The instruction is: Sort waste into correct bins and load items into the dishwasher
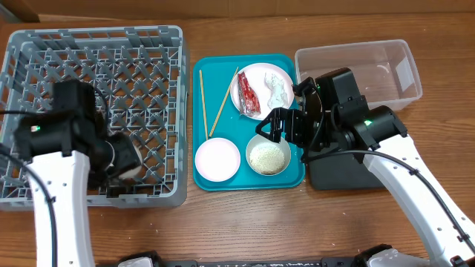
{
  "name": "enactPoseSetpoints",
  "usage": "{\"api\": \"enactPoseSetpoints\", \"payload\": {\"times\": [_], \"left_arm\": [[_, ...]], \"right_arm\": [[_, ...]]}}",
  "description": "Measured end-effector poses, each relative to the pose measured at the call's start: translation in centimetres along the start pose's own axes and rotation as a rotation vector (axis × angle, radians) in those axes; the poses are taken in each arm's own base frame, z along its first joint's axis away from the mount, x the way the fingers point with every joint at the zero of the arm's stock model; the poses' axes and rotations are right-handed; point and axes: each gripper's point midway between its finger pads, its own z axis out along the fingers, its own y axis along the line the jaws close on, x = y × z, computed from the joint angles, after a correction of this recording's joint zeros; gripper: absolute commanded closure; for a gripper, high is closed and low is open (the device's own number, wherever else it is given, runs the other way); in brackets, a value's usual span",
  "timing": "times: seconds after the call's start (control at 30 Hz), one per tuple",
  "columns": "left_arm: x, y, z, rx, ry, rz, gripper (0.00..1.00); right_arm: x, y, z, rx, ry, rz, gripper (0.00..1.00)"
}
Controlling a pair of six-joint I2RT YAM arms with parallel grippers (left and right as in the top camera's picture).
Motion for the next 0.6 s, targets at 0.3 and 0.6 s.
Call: {"api": "enactPoseSetpoints", "payload": {"times": [0.3, 0.6], "left_arm": [[0.0, 0.6, 4.7, -0.039, 0.024, -0.044, 0.39], [1.5, 0.9, 8.7, -0.049, 0.082, -0.068, 0.09]], "right_arm": [[-0.1, -0.3, 0.0, 0.017, -0.008, -0.002, 0.02], [0.2, -0.5, 0.0, 0.025, 0.004, 0.007, 0.02]]}}
